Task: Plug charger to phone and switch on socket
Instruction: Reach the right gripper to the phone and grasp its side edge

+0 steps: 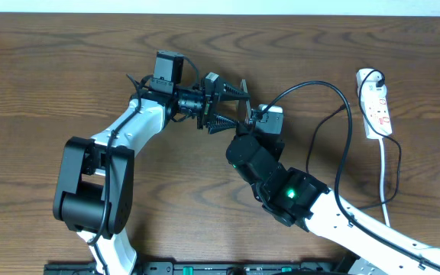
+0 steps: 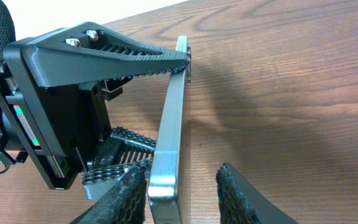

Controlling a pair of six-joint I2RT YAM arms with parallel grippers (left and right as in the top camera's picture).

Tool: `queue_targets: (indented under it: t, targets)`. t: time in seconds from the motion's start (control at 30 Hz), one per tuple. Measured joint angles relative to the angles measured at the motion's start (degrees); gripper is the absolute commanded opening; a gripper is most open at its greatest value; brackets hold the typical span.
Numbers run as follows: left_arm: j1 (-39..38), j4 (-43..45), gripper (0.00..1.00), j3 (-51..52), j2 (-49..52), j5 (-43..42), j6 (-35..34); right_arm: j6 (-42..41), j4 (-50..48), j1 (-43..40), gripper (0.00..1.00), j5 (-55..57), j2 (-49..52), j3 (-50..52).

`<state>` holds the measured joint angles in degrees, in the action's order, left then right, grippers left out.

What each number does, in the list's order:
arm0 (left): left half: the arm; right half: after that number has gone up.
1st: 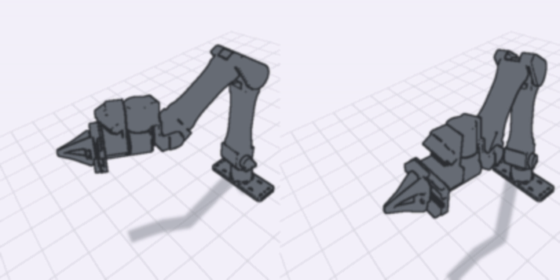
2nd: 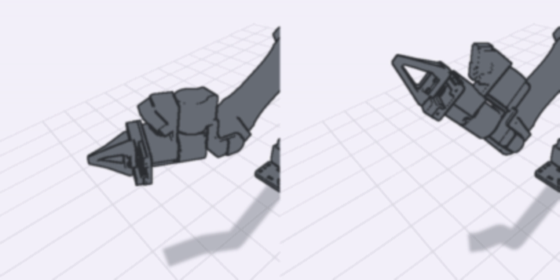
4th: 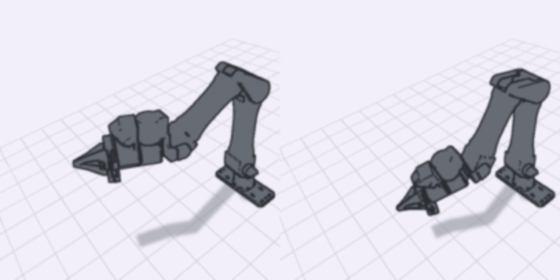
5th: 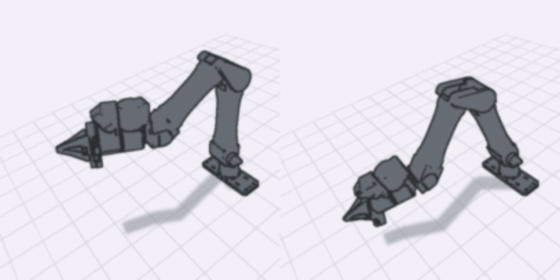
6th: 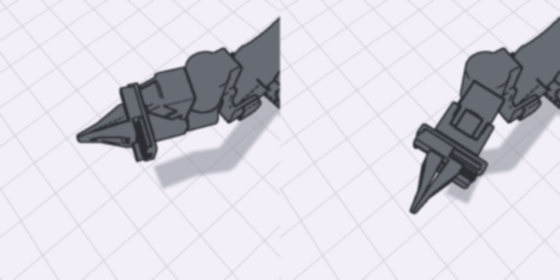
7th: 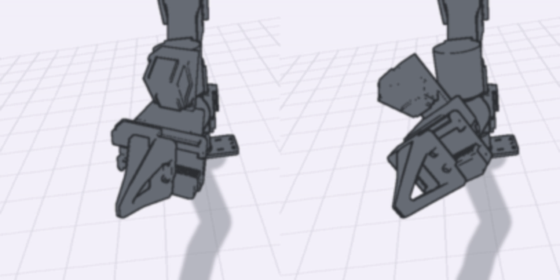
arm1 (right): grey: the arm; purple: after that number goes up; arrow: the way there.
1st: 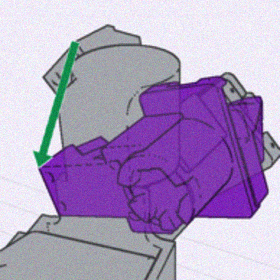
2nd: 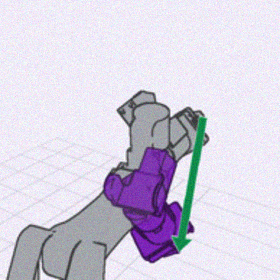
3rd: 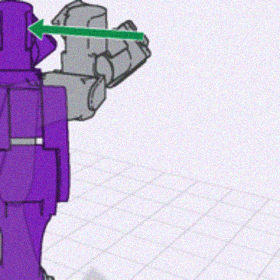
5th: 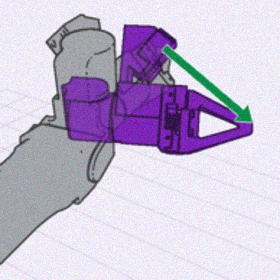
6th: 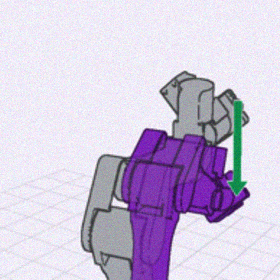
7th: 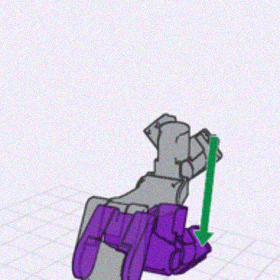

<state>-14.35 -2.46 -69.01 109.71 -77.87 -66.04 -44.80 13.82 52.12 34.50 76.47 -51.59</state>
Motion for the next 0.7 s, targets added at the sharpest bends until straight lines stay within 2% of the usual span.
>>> queue_targets:
  t: [0.17,0.43,0.6,0.7]
  targets:
    - [0.0,0.0,0.57,0.0,0.0,0.0,0.0,0.0,0.0,0.0,0.27,0.0,0.1,0.0]
    - [0.0,0.0,0.57,0.0,0.0,0.0,0.0,0.0,-0.9,0.0,0.08,0.0,0.8,0.0]
    - [0.0,0.0,0.57,0.0,0.0,0.1,-0.2,0.3,-0.7,0.1,0.02,0.5,0.8,0.0]
    - [0.0,-0.1,0.57,0.0,0.0,0.2,-0.2,1.0,-0.5,0.1,0.01,0.7,0.8,0.0]
